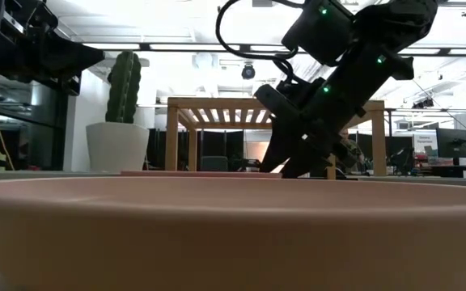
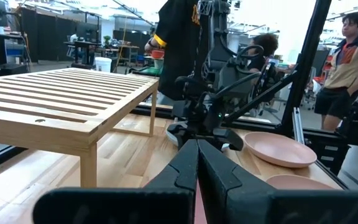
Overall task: Place and stack plates onto a shelf
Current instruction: Put the pink plate on the shelf
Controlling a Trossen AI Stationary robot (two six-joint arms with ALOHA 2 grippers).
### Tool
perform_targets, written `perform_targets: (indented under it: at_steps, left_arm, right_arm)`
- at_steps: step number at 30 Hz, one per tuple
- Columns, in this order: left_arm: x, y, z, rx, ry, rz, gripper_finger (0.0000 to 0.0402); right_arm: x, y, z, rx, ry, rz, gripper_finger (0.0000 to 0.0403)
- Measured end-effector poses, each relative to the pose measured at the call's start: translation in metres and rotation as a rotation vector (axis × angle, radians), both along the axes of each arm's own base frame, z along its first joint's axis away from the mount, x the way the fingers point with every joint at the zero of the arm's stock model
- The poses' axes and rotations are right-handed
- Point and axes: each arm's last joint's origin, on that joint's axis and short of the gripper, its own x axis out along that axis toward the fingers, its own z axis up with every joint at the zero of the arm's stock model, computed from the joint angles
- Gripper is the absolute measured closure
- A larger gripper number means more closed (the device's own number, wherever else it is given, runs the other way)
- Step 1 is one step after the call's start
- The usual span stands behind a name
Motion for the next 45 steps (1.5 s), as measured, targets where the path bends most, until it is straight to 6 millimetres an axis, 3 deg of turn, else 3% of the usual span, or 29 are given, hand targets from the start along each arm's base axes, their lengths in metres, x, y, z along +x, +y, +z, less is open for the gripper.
perform_targets:
  at_steps: [5, 13, 17, 21, 25, 39, 45]
  left_arm:
    - [0.000, 0.000, 0.000, 0.000, 0.000, 0.000, 0.0402]
    - [0.000, 0.000, 0.000, 0.000, 0.000, 0.000, 0.0402]
    - [0.000, 0.000, 0.000, 0.000, 0.000, 0.000, 0.0402]
    - [0.000, 0.000, 0.000, 0.000, 0.000, 0.000, 0.0402]
    - [0.000, 0.000, 0.000, -0.004, -0.001, 0.000, 0.0402]
    - [0.000, 0.000, 0.000, -0.026, -0.002, -0.002, 0.0402]
    - [0.000, 0.000, 0.000, -0.025, -0.002, -0.001, 0.0401]
  right_arm:
    - [0.001, 0.001, 0.001, 0.006, -0.006, 0.025, 0.0258]
    - [0.001, 0.000, 0.000, 0.020, 0.004, 0.032, 0.0300]
    - [0.000, 0.000, 0.000, 0.018, 0.007, 0.033, 0.0331]
    - [0.001, 0.000, 0.000, 0.002, 0.011, 0.053, 0.0389]
    - [0.000, -0.001, 0.004, 0.007, 0.012, 0.102, 0.0395]
    - [-0.027, -0.014, 0.088, -0.073, -0.142, 0.225, 0.0402]
    - [-0.038, -0.019, 0.109, -0.102, -0.184, 0.235, 0.0403]
